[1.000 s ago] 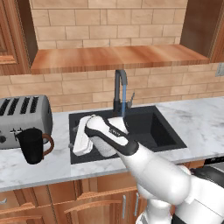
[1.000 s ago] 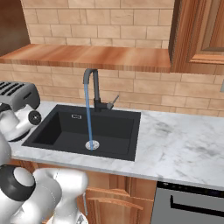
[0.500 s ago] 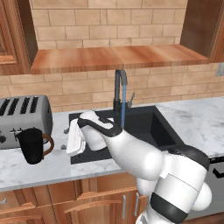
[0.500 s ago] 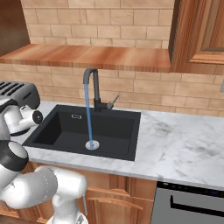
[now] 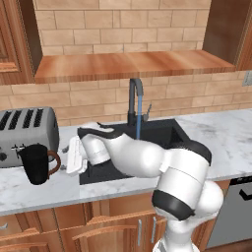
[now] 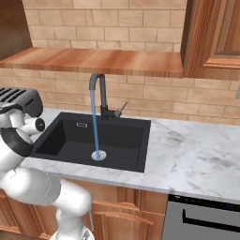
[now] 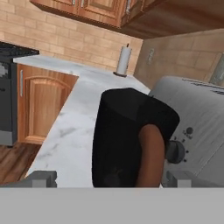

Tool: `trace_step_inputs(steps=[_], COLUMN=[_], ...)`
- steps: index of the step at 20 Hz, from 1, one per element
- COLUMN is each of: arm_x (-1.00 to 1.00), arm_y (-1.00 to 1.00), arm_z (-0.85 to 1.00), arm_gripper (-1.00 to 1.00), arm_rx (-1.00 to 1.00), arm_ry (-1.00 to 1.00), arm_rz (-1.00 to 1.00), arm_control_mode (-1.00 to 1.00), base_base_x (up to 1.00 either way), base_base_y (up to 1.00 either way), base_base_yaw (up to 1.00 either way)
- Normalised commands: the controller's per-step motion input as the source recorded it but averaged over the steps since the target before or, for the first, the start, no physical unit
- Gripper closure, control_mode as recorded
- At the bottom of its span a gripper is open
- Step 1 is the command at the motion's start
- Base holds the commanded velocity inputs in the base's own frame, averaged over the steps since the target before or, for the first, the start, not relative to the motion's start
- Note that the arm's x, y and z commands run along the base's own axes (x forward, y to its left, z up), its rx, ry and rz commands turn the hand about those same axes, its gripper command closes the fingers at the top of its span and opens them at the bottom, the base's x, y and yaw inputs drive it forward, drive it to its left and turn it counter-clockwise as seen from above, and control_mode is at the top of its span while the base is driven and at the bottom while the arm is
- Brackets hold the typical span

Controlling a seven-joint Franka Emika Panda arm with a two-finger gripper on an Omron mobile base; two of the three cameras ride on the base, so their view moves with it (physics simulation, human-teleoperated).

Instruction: Turn on the sink faucet and place the jug under the water for a few seconds to fill it up.

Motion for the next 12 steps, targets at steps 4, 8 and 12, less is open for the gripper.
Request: trace_step_inputs(steps=[4,8,12], arm_x=[0.24,0.17,0.16], arm_y=[0.36,0.20,0.17], arm_z=[-0.14,-0.11,-0.12], arm_gripper=[-1.00,-1.00,-1.00], arm_rx=[0.00,0.00,0.00], arm_ry=[0.01,0.00,0.00], arm_rz=[0.02,0.01,0.00], arm_control_mode=[-1.00,-1.00,-1.00], base_base_x=[0.00,0.00,0.00], base_base_y=[0.00,0.00,0.00], base_base_yaw=[0.00,0.00,0.00])
